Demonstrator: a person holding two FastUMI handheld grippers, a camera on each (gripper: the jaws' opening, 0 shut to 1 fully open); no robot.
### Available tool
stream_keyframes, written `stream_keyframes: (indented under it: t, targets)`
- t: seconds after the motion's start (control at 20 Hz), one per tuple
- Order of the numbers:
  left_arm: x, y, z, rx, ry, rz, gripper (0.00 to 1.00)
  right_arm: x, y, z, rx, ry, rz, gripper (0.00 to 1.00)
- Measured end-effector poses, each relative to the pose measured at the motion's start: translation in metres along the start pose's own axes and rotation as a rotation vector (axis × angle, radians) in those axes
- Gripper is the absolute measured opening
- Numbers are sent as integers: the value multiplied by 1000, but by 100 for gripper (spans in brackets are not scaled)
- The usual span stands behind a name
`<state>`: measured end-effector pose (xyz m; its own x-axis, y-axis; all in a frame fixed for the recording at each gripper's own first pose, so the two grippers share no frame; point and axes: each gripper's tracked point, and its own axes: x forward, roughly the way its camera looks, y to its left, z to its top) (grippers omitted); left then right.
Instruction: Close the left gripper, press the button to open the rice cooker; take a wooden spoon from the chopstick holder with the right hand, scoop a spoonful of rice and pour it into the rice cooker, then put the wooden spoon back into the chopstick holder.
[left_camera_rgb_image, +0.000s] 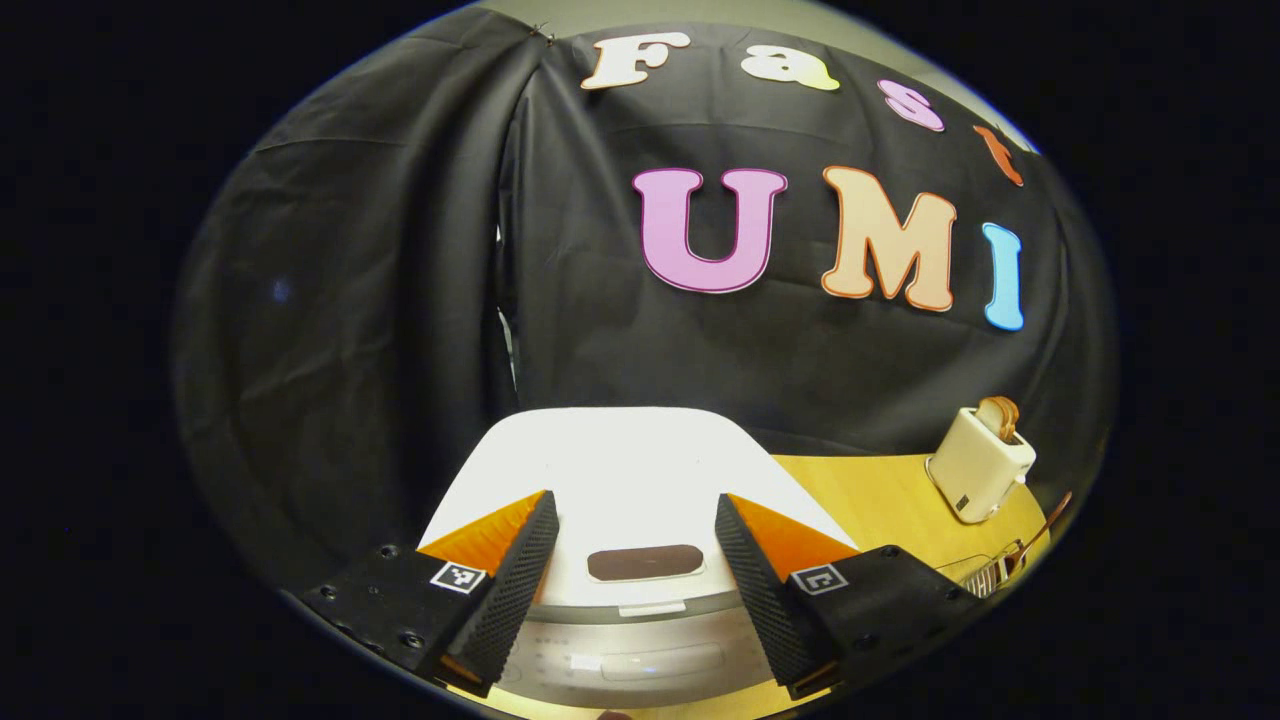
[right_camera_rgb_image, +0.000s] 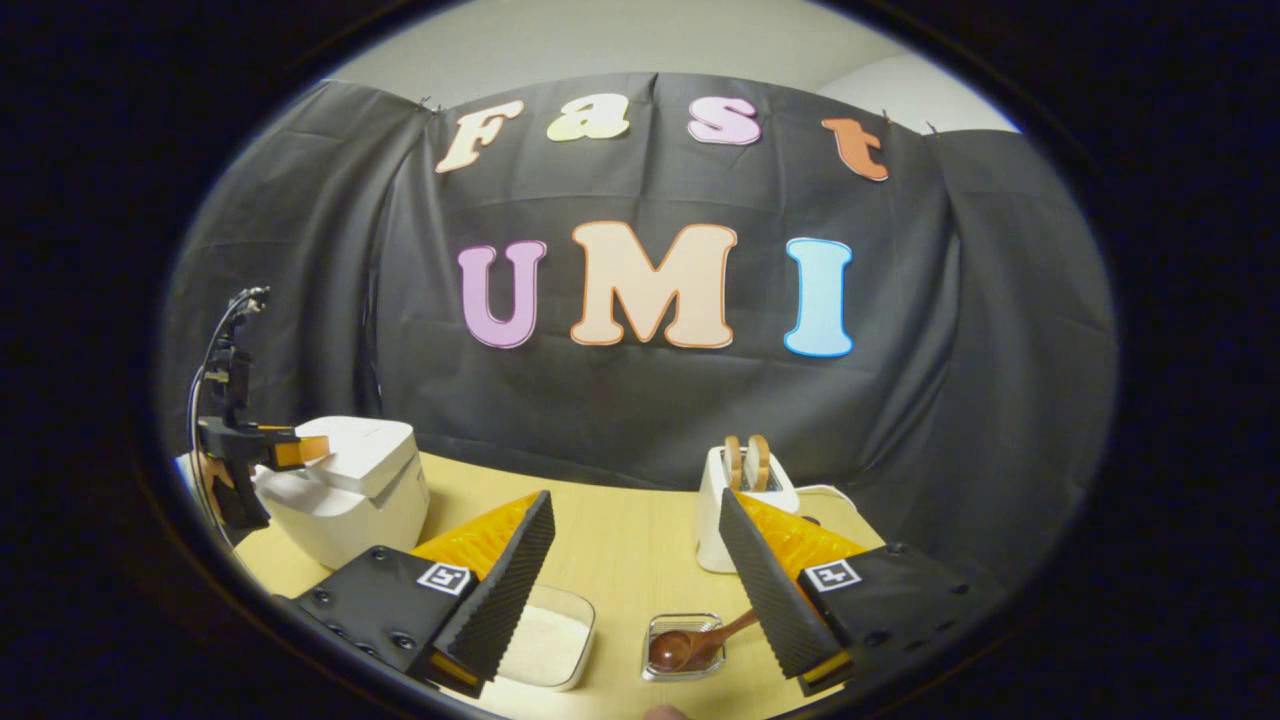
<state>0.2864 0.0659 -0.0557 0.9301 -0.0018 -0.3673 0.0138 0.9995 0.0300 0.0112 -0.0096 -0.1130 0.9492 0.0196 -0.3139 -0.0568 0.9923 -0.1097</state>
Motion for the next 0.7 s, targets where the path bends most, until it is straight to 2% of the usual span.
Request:
stream_keyframes:
  t: [0.35, 0.45, 0.5, 0.7]
  targets:
    - [1, 1, -10, 19, 19, 2, 95, -3, 0, 1, -3, 1, 1, 100]
    - [0, 0, -26, 20, 71, 10, 95, -7, -3, -1, 3, 3, 1, 100]
    - [2, 0, -22, 29, 27, 13, 95, -6, -3, -2, 4, 5, 0, 100]
    - [5, -2, -23, 30, 40, 12, 96, -4, -1, -2, 4, 8, 7, 100]
